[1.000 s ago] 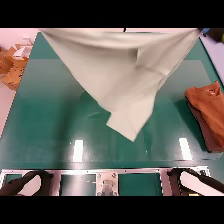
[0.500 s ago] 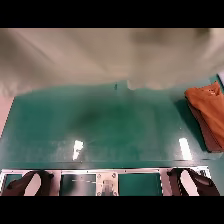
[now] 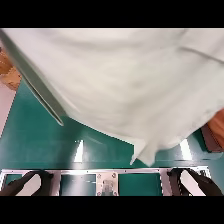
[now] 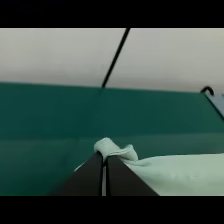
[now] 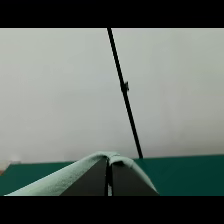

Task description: Fold the shirts.

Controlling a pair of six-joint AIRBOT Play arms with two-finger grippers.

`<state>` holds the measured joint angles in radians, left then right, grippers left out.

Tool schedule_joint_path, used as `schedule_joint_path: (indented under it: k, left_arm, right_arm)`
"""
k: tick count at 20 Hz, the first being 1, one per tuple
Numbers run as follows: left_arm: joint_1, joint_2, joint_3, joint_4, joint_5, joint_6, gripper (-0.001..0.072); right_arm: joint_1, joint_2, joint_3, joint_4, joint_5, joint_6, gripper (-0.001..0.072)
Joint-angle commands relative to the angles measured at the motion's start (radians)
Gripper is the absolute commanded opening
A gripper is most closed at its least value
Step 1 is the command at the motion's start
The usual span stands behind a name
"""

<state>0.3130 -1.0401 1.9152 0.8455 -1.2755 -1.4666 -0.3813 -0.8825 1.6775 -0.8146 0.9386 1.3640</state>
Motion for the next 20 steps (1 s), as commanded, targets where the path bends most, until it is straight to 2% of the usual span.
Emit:
schedule_joint_path:
  k: [1,4,6,9,12,15,16,17,18,20]
  left_arm:
    - [-0.134,-0.231,0.001,0.010,-0.124,-0.048,0.0030]
    - [-0.298,-0.477,0.001,0.125,-0.077,-0.063,0.0030]
    - [-0.379,-0.640,0.001,0.205,0.023,-0.097,0.0030]
    - [-0.460,-0.831,0.002,0.198,0.221,-0.091,0.0030]
    - [-0.514,-0.929,0.002,0.137,0.381,-0.038,0.0030]
    - [-0.537,-0.943,0.003,0.119,0.423,0.002,0.0031]
    - [-0.531,-0.937,0.003,0.119,0.397,0.001,0.0138]
    - [-0.518,-0.930,0.003,0.119,0.347,-0.001,0.0483]
    - [-0.495,-0.917,0.014,0.120,0.267,-0.013,0.0616]
    - [-0.418,-0.891,0.074,0.123,0.042,-0.018,0.0611]
  right_arm:
    - [0.062,-0.158,-0.097,0.037,0.014,-0.042,0.0015]
    - [0.119,-0.344,-0.169,0.036,-0.025,-0.068,0.0015]
    - [0.137,-0.497,-0.182,0.037,-0.047,-0.083,0.0015]
    - [0.148,-0.705,-0.182,0.048,-0.069,-0.083,0.0015]
    - [0.150,-0.839,-0.181,0.060,-0.079,-0.083,0.0015]
    - [0.147,-0.879,-0.182,0.054,-0.082,-0.087,0.0017]
    - [0.142,-0.879,-0.179,0.051,-0.071,-0.090,0.0099]
    - [0.130,-0.875,-0.169,0.051,-0.032,-0.090,0.0296]
    - [0.108,-0.869,-0.153,0.051,0.025,-0.090,0.0334]
    - [0.043,-0.846,-0.116,0.052,0.176,-0.089,0.0332]
